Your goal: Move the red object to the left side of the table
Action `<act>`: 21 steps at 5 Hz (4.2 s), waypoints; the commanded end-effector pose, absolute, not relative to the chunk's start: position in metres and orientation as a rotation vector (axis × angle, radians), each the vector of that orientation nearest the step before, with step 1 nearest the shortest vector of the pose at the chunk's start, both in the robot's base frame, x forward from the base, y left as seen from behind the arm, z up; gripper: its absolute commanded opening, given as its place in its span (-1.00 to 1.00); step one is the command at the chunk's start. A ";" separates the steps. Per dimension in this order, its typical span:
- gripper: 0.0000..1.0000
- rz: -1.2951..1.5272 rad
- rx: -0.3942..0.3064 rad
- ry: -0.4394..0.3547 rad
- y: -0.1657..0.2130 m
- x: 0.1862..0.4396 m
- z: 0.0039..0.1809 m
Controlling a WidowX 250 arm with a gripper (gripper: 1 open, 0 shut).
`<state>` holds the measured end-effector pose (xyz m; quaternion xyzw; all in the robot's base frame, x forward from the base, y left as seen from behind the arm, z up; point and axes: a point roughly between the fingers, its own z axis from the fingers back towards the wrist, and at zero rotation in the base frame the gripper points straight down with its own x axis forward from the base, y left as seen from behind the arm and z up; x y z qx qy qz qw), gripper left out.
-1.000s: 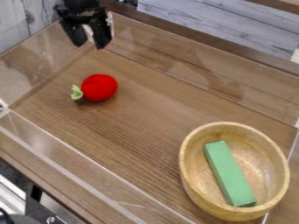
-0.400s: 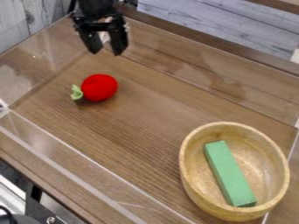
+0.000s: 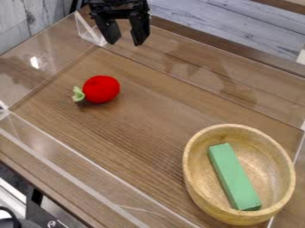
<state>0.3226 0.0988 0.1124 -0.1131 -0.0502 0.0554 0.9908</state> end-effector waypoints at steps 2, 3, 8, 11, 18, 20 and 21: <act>1.00 0.074 -0.153 -0.133 0.071 0.314 0.107; 1.00 0.053 -0.119 -0.145 0.060 0.320 0.096; 1.00 0.028 -0.007 -0.213 0.086 0.318 0.101; 1.00 0.080 0.014 -0.224 0.110 0.333 0.082; 1.00 -0.021 -0.028 -0.191 0.087 0.345 0.110; 1.00 -0.152 -0.028 -0.170 0.071 0.345 0.079; 1.00 -0.177 -0.031 -0.142 0.078 0.339 0.081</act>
